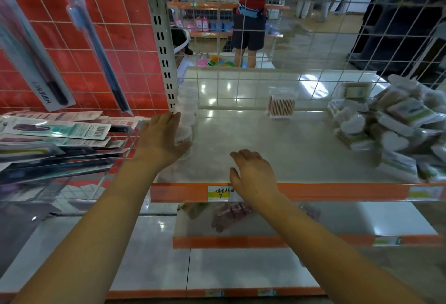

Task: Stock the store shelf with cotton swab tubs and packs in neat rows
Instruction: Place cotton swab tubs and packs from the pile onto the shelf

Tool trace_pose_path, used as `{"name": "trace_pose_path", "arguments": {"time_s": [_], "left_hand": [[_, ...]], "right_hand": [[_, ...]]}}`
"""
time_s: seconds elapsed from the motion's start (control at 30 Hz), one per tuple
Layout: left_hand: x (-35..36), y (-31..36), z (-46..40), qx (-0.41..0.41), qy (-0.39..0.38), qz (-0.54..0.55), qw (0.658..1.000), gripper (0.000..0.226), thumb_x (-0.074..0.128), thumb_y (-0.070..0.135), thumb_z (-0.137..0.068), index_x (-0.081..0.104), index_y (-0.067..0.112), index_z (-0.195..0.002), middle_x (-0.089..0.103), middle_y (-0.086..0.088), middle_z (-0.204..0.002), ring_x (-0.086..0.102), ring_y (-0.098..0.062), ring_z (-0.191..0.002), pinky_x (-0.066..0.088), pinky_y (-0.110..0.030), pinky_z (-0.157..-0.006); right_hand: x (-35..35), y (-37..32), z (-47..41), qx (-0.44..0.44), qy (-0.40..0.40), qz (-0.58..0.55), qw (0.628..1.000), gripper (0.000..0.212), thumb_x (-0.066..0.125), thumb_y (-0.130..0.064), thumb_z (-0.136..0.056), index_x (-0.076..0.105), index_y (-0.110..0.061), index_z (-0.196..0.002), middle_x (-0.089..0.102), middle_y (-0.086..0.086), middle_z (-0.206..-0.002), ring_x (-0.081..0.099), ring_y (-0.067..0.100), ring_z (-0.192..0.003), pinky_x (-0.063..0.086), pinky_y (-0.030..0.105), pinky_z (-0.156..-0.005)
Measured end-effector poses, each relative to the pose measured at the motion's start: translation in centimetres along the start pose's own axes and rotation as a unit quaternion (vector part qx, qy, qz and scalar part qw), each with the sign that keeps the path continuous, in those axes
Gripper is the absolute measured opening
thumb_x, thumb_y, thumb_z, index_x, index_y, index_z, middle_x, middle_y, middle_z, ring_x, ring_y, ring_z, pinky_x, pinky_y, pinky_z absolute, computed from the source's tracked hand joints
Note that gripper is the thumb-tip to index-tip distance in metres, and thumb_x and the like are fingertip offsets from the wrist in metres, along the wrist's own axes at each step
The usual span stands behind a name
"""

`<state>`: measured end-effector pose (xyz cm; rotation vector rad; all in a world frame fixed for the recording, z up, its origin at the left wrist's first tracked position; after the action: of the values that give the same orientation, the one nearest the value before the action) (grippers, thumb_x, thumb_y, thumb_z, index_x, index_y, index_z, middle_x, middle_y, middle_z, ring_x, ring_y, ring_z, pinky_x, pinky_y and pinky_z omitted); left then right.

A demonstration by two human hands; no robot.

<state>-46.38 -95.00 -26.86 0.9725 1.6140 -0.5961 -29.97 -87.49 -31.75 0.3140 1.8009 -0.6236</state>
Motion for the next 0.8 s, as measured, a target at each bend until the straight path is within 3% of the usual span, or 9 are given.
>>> {"name": "trace_pose_path", "arguments": {"time_s": [0.13,0.3,0.43,0.5,0.6,0.67,0.73,0.8], "left_hand": [[-1.8,4.1,1.4,0.088,0.070,0.010,0.994,0.059,0.053,0.040,-0.082,0.055,-0.004,-0.122,0.061,-0.022,-0.114,0.057,-0.042,-0.102,0.046,-0.050,-0.084],[1.0,10.0,2.7,0.148,0.015,-0.012,0.989,0.057,0.064,0.032,-0.073,0.059,0.000,-0.119,0.064,-0.019,-0.109,0.060,-0.039,-0.099,0.049,-0.049,-0.078],[3.6,14.4,3.5,0.156,-0.037,0.011,0.987,0.057,0.066,0.028,-0.079,0.052,0.004,-0.129,0.057,-0.017,-0.122,0.052,-0.038,-0.112,0.042,-0.047,-0.089],[5.0,16.4,3.9,0.159,-0.069,0.017,0.985,0.056,0.065,0.027,-0.079,0.051,0.005,-0.130,0.056,-0.018,-0.124,0.052,-0.038,-0.113,0.041,-0.047,-0.089],[6.7,19.3,4.0,0.182,-0.088,-0.013,0.979,0.054,0.076,0.027,-0.062,0.065,0.004,-0.110,0.066,-0.016,-0.100,0.064,-0.037,-0.088,0.052,-0.045,-0.067],[6.8,21.1,3.4,0.179,-0.076,-0.011,0.981,0.051,0.068,0.031,-0.060,0.068,0.006,-0.104,0.068,-0.013,-0.094,0.066,-0.034,-0.081,0.053,-0.041,-0.062],[6.5,23.3,3.0,0.177,-0.076,0.024,0.981,0.050,0.059,0.029,-0.074,0.061,0.006,-0.118,0.063,-0.014,-0.111,0.061,-0.035,-0.098,0.050,-0.044,-0.077],[6.8,25.4,2.7,0.172,-0.080,0.040,0.981,0.054,0.048,0.031,-0.091,0.037,0.012,-0.140,0.043,-0.009,-0.139,0.041,-0.030,-0.125,0.034,-0.039,-0.100]], "right_hand": [[-1.6,0.1,-0.4,-0.008,0.020,0.000,1.000,0.044,0.046,-0.018,-0.093,0.044,-0.007,-0.136,0.054,0.013,-0.129,0.048,0.031,-0.118,0.040,0.039,-0.092],[-3.1,1.8,-0.1,0.003,0.037,-0.004,0.999,0.045,0.048,-0.019,-0.093,0.044,-0.008,-0.136,0.054,0.013,-0.131,0.050,0.030,-0.118,0.041,0.038,-0.092],[-3.7,4.9,1.0,0.028,0.056,-0.034,0.997,0.043,0.062,-0.011,-0.081,0.057,-0.001,-0.123,0.062,0.023,-0.118,0.060,0.037,-0.106,0.048,0.045,-0.084],[-4.1,6.7,1.6,0.046,0.046,-0.019,0.998,0.045,0.056,-0.014,-0.087,0.051,-0.004,-0.131,0.056,0.018,-0.128,0.053,0.033,-0.118,0.043,0.042,-0.093],[-4.7,9.9,2.5,0.078,0.019,0.011,0.997,0.047,0.044,-0.024,-0.094,0.038,-0.013,-0.140,0.046,0.008,-0.140,0.042,0.023,-0.128,0.036,0.034,-0.101],[-5.4,11.9,3.1,0.094,0.021,0.022,0.995,0.047,0.043,-0.025,-0.095,0.038,-0.013,-0.140,0.047,0.007,-0.138,0.044,0.023,-0.126,0.038,0.033,-0.100],[-6.0,13.9,3.9,0.110,0.027,0.021,0.993,0.046,0.044,-0.024,-0.094,0.040,-0.011,-0.138,0.050,0.009,-0.135,0.046,0.024,-0.122,0.040,0.035,-0.099],[-6.7,16.0,4.8,0.126,0.033,0.015,0.991,0.045,0.045,-0.023,-0.093,0.043,-0.010,-0.136,0.053,0.010,-0.131,0.049,0.025,-0.119,0.041,0.036,-0.097]]}}
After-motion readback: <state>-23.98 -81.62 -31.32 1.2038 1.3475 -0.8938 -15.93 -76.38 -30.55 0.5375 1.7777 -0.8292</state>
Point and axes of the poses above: each hand's wrist, its own z-axis away from the middle knuckle, its own x-axis out of the palm, y = z × x, the point moved 9 cm from there along -z, towards the middle knuckle
